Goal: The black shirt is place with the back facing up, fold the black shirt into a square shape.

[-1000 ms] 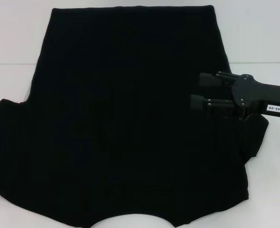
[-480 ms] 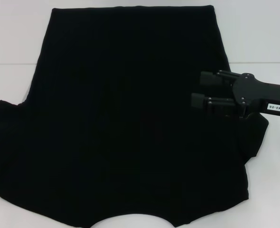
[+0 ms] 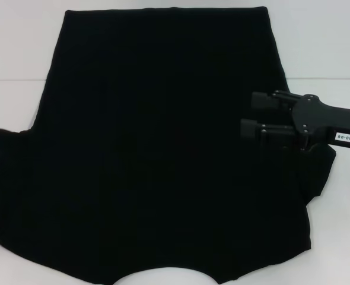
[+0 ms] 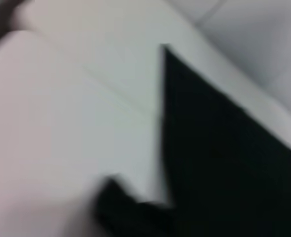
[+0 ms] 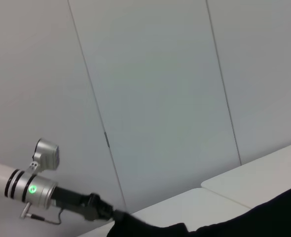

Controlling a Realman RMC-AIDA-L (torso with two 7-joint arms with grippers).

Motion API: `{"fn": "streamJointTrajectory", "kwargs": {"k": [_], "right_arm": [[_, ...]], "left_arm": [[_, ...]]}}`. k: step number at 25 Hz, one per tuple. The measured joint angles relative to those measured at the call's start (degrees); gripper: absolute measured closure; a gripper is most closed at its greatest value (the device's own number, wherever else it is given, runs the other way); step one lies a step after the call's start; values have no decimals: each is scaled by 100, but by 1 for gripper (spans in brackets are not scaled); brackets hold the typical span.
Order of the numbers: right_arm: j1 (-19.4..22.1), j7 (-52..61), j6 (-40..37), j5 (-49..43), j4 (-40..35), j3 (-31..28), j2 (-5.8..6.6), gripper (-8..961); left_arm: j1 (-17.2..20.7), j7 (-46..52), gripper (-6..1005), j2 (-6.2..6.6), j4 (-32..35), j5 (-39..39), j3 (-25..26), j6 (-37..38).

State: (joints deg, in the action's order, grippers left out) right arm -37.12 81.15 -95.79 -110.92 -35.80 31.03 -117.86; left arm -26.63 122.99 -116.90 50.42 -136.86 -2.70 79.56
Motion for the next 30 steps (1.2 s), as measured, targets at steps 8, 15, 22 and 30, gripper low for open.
{"fn": "streamJointTrajectory", "kwargs": {"k": [8,15,22,30], "right_arm": [[86,-17,-26,0,3,0,-4,71],[152,-20,-64,49,-8,0,-8,70],[177,60,-89,167,-38,-6,39,70],[185,1349,858,207,-53,-77,457,70]], "left_arm": [[-703,-727,974,-99,-706,766,-1541,397],[-1038,-1046,963,-289,-983,822,-2566,291],[-703,-1125,734,-272,-639,1236,-2201,648],[-380,-2054,503,-271,-777,1936,-1486,1437]]}}
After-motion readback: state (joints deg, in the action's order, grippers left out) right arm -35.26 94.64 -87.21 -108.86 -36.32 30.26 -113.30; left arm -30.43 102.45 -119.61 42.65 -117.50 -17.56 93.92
